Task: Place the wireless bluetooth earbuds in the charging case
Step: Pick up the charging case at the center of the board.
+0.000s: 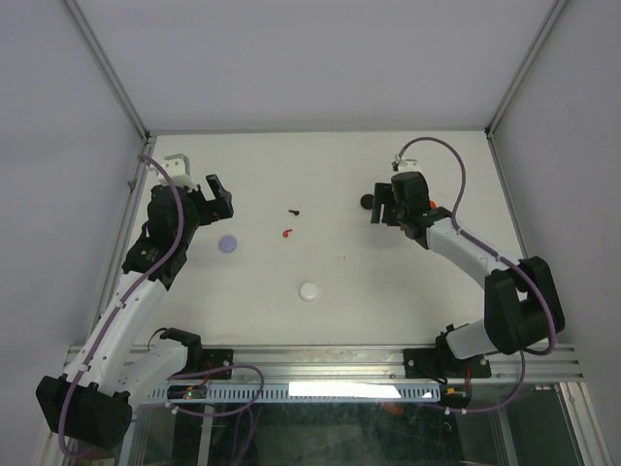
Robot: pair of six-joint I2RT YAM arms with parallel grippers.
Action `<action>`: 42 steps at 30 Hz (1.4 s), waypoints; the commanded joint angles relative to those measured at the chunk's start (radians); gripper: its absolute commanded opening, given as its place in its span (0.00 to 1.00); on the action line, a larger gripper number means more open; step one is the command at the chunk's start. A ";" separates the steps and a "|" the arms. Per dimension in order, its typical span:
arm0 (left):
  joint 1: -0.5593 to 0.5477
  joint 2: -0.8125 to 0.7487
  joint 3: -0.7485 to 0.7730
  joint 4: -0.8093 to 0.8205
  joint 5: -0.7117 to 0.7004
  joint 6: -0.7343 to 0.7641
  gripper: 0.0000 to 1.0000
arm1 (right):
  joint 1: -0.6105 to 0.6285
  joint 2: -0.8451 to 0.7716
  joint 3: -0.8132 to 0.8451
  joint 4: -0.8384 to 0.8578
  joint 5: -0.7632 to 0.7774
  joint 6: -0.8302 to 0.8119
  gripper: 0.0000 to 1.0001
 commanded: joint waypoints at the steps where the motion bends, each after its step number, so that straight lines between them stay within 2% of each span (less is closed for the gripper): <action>1: 0.020 -0.015 -0.001 0.057 0.042 -0.014 0.99 | -0.113 0.095 0.097 0.032 0.147 -0.004 0.73; 10: 0.046 0.003 0.000 0.057 0.095 -0.022 0.99 | -0.315 0.324 0.260 0.050 0.141 -0.009 0.75; 20: 0.061 0.016 -0.001 0.057 0.119 -0.021 0.99 | -0.359 0.493 0.369 -0.015 0.179 0.066 0.77; 27: 0.061 0.032 0.003 0.055 0.145 -0.020 0.99 | -0.363 0.508 0.358 -0.048 0.213 0.070 0.74; 36: 0.062 0.034 0.003 0.055 0.156 -0.019 0.99 | -0.364 0.483 0.316 -0.029 0.160 0.059 0.60; 42: 0.062 0.037 0.002 0.060 0.202 -0.019 0.99 | -0.363 0.409 0.269 -0.022 0.097 0.028 0.51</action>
